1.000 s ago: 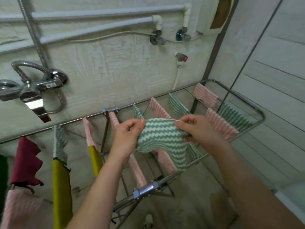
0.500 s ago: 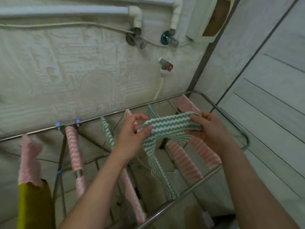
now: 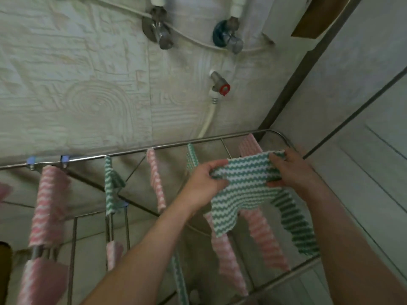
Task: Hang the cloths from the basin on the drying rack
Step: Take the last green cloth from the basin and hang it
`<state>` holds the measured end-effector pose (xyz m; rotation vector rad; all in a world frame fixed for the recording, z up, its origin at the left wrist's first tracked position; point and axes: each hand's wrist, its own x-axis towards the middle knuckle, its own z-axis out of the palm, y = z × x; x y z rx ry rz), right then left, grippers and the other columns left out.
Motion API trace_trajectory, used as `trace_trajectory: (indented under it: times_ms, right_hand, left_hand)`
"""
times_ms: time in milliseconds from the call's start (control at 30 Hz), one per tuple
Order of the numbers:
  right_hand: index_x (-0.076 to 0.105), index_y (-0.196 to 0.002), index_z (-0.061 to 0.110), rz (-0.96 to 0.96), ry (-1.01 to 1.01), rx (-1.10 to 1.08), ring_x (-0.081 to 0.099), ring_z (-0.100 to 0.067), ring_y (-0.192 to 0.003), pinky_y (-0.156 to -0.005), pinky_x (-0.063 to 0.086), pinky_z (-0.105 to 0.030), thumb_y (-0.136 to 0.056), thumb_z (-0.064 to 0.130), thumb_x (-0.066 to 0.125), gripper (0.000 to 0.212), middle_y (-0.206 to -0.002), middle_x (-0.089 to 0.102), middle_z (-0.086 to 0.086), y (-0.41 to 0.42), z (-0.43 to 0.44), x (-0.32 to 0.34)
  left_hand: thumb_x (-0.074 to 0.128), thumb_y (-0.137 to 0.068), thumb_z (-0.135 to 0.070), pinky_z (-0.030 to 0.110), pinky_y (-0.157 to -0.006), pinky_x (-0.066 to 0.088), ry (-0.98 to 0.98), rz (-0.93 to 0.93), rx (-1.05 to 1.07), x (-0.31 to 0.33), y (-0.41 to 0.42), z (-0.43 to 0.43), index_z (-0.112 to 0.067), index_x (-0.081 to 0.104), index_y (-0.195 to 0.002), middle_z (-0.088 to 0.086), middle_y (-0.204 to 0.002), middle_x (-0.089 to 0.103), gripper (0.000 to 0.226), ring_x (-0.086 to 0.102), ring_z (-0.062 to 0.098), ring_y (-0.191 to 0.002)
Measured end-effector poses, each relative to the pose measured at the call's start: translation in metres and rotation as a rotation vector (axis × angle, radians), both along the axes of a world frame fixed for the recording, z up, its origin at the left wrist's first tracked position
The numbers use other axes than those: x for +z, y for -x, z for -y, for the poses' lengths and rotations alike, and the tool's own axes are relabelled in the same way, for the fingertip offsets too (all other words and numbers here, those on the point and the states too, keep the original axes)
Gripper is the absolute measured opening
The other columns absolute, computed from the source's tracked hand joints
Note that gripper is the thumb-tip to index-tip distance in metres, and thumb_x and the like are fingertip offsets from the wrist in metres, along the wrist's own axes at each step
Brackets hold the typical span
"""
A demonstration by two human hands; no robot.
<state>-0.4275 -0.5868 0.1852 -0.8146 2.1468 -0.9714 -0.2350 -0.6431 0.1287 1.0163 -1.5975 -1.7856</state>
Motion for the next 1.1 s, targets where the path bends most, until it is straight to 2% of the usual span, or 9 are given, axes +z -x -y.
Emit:
trace_trajectory:
  times_ms: [100,167,267,433,533,600,733,867,1100]
  right_hand:
    - [0.04,-0.135,0.004,0.19,-0.094,-0.001,0.055,-0.028,-0.107,-0.069,0.056,-0.036,-0.097,0.027,0.051,0.046,-0.134,0.046,-0.014,0.037,0.031,-0.035]
    - [0.036,-0.141,0.005,0.274,-0.142,0.019,0.052,-0.029,-0.117,-0.064,0.057,-0.031,-0.095,0.029,0.055,0.055,-0.141,0.043,-0.012,0.058,0.051,-0.056]
    - [0.04,-0.139,0.006,0.325,-0.179,0.092,0.057,-0.023,-0.109,-0.068,0.059,-0.03,-0.093,0.026,0.059,0.053,-0.135,0.049,-0.009,0.076,0.075,-0.073]
    - [0.049,-0.121,0.01,0.017,-0.06,0.179,0.059,-0.014,-0.085,-0.059,0.057,-0.025,-0.097,0.016,0.05,0.026,-0.109,0.059,-0.006,0.086,0.112,-0.086]
    - [0.053,-0.118,0.011,-0.298,-0.037,0.215,0.061,-0.027,-0.095,-0.083,0.055,-0.043,-0.095,0.019,0.05,0.025,-0.116,0.061,-0.015,0.086,0.13,-0.095]
    - [0.05,-0.126,0.007,-0.391,-0.07,0.25,0.059,-0.031,-0.104,-0.089,0.049,-0.037,-0.095,0.022,0.05,0.034,-0.121,0.06,-0.017,0.082,0.138,-0.1]
    - [0.058,-0.118,0.006,-0.357,-0.162,0.338,0.056,-0.031,-0.115,-0.095,0.047,-0.037,-0.09,0.038,0.056,0.042,-0.126,0.059,-0.017,0.073,0.133,-0.113]
    - [0.072,-0.097,0.011,-0.122,-0.249,0.451,0.07,-0.023,-0.08,-0.082,0.057,-0.046,-0.09,0.034,0.059,0.027,-0.086,0.074,-0.008,0.059,0.113,-0.116]
    - [0.062,-0.092,0.021,-0.459,-0.114,0.445,0.061,-0.013,-0.074,-0.068,0.049,-0.028,-0.089,0.026,0.061,0.006,-0.081,0.063,0.004,0.034,0.11,-0.111]
  left_hand:
    - [0.057,-0.077,0.009,0.024,-0.102,0.036,0.206,0.269,-0.041,-0.023,0.037,0.012,-0.005,0.041,-0.138,0.014,-0.133,0.044,0.065,0.048,0.023,-0.12]
    - [0.056,-0.077,0.005,0.022,-0.105,0.03,0.274,0.372,-0.068,-0.035,0.055,0.021,-0.004,0.032,-0.142,0.016,-0.138,0.035,0.07,0.039,0.027,-0.128]
    - [0.056,-0.08,-0.001,0.024,-0.105,0.03,0.262,0.477,-0.049,-0.047,0.07,0.038,-0.01,0.021,-0.146,0.014,-0.143,0.027,0.076,0.037,0.029,-0.13]
    - [0.06,-0.08,-0.006,0.028,-0.104,0.033,0.295,0.544,-0.001,-0.056,0.09,0.066,-0.011,0.019,-0.146,0.016,-0.144,0.028,0.078,0.038,0.031,-0.13]
    - [0.058,-0.081,-0.006,0.031,-0.104,0.033,0.256,0.558,0.016,-0.058,0.097,0.075,-0.01,0.018,-0.146,0.016,-0.145,0.026,0.076,0.037,0.031,-0.131]
    - [0.058,-0.082,-0.008,0.032,-0.102,0.035,0.248,0.565,0.024,-0.062,0.101,0.08,-0.01,0.021,-0.143,0.017,-0.143,0.028,0.071,0.039,0.032,-0.129]
    - [0.057,-0.083,-0.006,0.039,-0.1,0.041,0.253,0.597,0.004,-0.068,0.106,0.087,-0.011,0.021,-0.143,0.017,-0.142,0.03,0.07,0.043,0.035,-0.125]
    - [0.057,-0.083,-0.006,0.043,-0.098,0.043,0.288,0.705,0.01,-0.074,0.113,0.096,-0.012,0.018,-0.144,0.018,-0.143,0.029,0.073,0.045,0.037,-0.123]
    - [0.06,-0.083,-0.02,0.046,-0.102,0.038,0.302,0.804,0.048,-0.092,0.12,0.1,-0.01,0.022,-0.141,0.018,-0.142,0.031,0.07,0.038,0.038,-0.128]
